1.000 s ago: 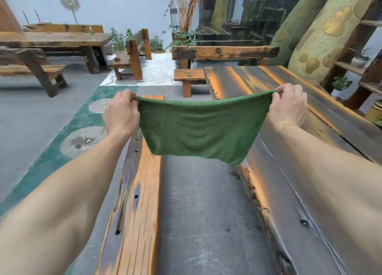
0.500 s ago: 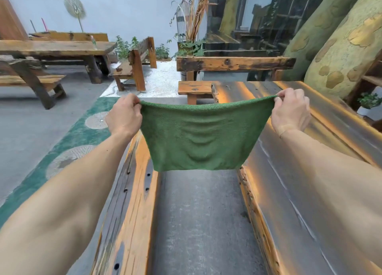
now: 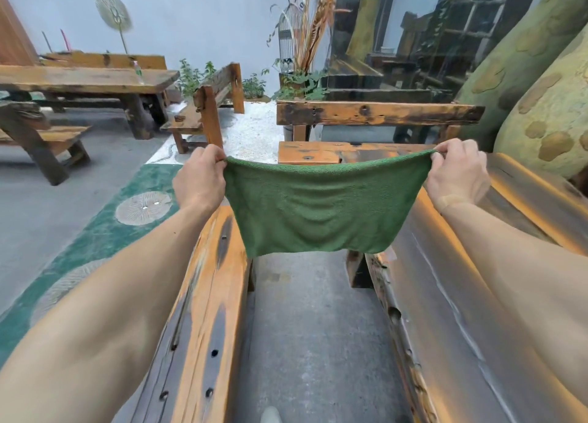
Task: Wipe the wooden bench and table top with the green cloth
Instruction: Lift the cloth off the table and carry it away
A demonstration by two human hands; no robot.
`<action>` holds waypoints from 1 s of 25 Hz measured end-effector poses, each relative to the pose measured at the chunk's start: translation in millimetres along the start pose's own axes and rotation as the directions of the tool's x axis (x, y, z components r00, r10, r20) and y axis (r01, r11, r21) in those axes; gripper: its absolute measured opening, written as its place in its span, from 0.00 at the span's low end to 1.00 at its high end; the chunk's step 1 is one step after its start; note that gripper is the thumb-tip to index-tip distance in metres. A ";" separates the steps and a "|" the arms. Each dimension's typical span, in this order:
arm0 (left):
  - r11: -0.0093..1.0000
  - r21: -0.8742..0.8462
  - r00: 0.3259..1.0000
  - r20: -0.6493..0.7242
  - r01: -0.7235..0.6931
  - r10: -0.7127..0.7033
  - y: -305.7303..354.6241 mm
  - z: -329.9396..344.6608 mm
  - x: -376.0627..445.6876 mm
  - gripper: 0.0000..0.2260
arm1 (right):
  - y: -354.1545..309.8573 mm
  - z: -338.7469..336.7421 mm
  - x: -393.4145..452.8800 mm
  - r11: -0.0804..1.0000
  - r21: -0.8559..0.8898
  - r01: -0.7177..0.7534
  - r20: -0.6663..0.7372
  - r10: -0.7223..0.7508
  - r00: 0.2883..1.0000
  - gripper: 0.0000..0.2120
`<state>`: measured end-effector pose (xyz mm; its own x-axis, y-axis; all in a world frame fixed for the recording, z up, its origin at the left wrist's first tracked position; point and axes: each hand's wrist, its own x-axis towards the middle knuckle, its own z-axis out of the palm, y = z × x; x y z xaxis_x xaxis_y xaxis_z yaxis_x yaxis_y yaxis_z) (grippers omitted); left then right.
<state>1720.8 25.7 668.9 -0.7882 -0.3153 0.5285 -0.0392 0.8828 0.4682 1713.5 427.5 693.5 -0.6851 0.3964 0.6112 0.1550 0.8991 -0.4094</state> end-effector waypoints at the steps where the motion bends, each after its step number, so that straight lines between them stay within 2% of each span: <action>1: 1.000 0.006 1.000 0.012 -0.009 0.009 -5.8 18.2 27.3 0.06 | -8.0 23.7 15.6 1.000 -0.012 -0.002 0.007 0.002 1.000 0.10; 7: 1.000 -0.006 0.998 0.056 -0.026 0.027 -27.1 110.7 183.5 0.07 | -55.2 150.6 108.1 0.996 -0.081 -0.028 0.044 0.032 0.998 0.10; 16: 0.999 0.024 0.997 0.057 -0.045 0.043 -41.7 263.4 367.8 0.06 | -103.0 343.0 260.6 1.000 -0.030 -0.004 0.054 0.005 0.999 0.09; 25: 0.996 0.092 0.995 0.101 0.019 -0.028 -22.9 418.0 538.8 0.07 | -131.8 525.4 428.5 0.999 -0.032 0.002 0.119 0.002 0.993 0.08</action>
<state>1040.3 -18.9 647.0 -0.8447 -0.3032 0.4411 -0.1104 0.9050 0.4107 1025.5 381.2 653.5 -0.7645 0.3733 0.5256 0.1764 0.9053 -0.3863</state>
